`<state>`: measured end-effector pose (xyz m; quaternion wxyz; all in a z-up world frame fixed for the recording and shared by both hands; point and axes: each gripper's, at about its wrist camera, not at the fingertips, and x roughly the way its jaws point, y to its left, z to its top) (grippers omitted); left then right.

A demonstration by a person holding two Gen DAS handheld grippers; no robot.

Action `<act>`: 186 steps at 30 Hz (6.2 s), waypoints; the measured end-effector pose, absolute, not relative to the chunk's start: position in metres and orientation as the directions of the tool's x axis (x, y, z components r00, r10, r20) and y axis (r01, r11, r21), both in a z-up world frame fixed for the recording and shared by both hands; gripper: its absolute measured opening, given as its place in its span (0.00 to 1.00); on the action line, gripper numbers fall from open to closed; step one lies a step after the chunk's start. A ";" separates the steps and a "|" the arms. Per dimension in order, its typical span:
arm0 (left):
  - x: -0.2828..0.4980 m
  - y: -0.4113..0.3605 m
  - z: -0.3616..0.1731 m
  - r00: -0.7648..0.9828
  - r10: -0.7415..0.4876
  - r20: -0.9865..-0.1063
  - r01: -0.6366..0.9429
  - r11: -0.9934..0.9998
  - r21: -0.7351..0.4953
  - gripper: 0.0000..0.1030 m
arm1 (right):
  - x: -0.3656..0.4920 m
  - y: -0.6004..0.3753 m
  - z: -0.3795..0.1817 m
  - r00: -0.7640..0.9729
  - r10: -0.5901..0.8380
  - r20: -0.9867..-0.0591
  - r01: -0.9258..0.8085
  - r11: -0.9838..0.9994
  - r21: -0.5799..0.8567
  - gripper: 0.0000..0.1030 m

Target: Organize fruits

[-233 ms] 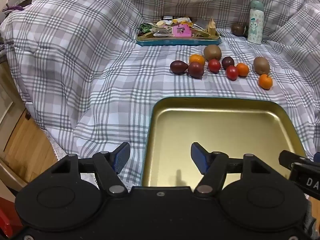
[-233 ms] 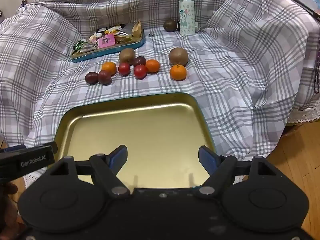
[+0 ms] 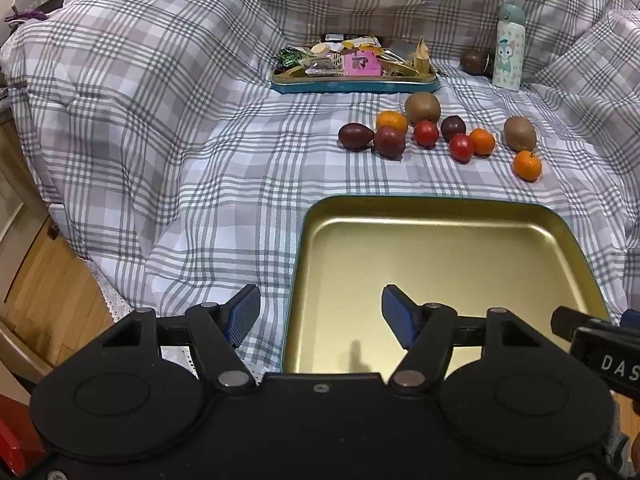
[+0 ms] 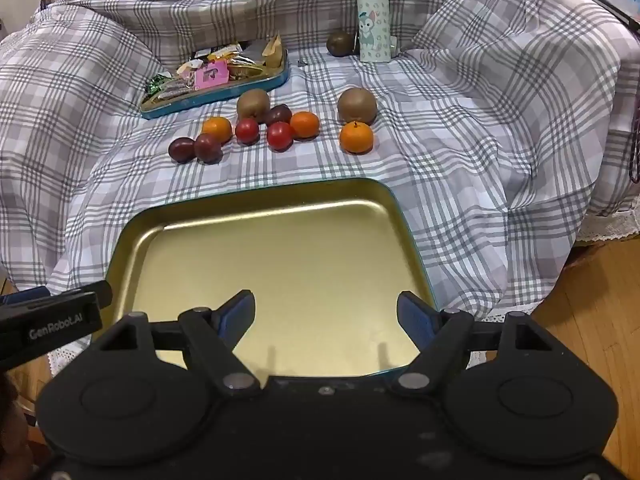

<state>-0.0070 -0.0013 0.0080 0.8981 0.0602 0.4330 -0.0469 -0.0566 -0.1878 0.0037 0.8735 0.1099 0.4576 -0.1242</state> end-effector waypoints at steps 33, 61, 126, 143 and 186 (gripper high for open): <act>-0.012 0.000 0.003 0.601 -0.047 -0.798 0.152 0.987 0.056 0.67 | -0.054 -0.186 0.001 0.510 -0.146 -0.848 0.315 0.949 0.026 0.75; -0.010 -0.007 -0.005 0.531 -0.066 -0.845 0.224 0.972 0.065 0.67 | -0.055 -0.184 0.001 0.512 -0.146 -0.847 0.299 0.954 0.015 0.75; 0.083 0.003 -0.005 0.593 -0.188 -0.783 0.124 0.982 -0.143 0.66 | 0.030 -0.237 0.007 0.654 -0.153 -0.741 0.366 0.921 0.133 0.80; 0.161 -0.031 -0.040 0.520 -0.119 -0.846 0.173 0.984 -0.032 0.62 | 0.122 -0.266 -0.046 0.532 -0.205 -0.822 0.371 0.929 0.009 0.76; 0.196 -0.032 -0.057 0.523 -0.101 -0.846 0.188 0.982 -0.001 0.61 | 0.166 -0.288 -0.085 0.545 -0.223 -0.808 0.320 0.946 -0.046 0.67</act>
